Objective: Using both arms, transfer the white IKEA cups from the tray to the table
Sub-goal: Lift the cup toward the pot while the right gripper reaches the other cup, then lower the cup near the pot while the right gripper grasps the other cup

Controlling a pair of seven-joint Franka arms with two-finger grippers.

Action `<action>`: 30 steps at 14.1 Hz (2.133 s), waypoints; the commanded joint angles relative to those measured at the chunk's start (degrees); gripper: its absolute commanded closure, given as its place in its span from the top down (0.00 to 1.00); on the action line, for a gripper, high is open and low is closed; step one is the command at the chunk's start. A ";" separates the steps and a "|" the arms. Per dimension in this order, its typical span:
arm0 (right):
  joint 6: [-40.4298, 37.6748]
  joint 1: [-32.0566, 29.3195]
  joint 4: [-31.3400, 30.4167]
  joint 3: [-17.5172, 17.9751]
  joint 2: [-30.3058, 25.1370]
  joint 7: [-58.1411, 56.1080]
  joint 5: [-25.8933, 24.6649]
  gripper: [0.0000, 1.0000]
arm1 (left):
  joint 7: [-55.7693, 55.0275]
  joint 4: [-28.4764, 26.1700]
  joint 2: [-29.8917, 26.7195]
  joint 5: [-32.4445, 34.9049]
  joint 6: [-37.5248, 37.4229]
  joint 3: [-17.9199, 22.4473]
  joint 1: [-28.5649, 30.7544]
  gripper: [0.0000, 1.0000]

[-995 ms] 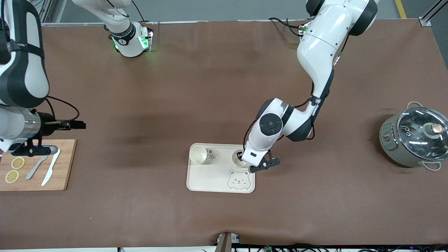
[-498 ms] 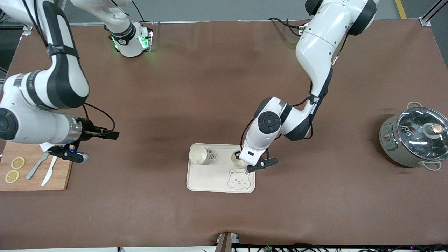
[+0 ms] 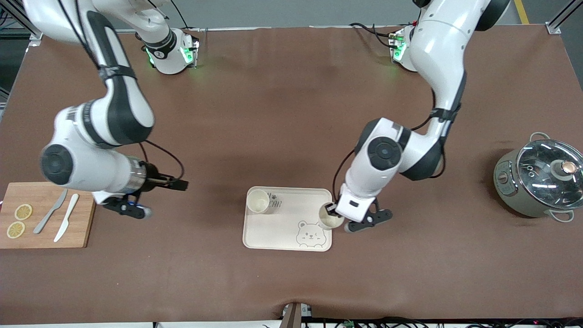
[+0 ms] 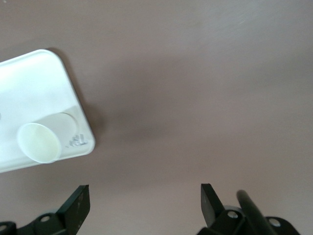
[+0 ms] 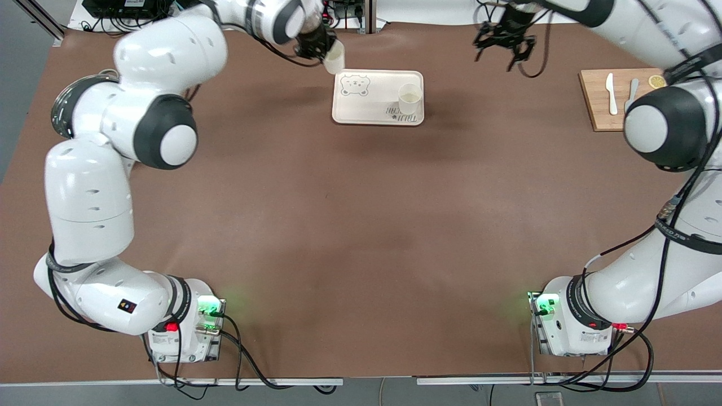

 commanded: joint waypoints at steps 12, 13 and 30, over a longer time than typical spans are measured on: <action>24.30 12.19 1.60 -0.44 13.11 11.00 7.00 1.00 | 7.58 -28.17 -11.37 1.14 6.08 -0.34 16.75 0.00; 24.49 12.37 1.60 -0.44 13.29 11.09 6.83 0.99 | 8.37 -30.02 -11.46 1.14 8.01 -0.42 17.37 0.00; 24.06 12.72 0.28 -0.79 13.64 12.14 6.21 0.00 | 8.38 -34.34 -12.95 1.05 9.26 -0.51 19.05 0.56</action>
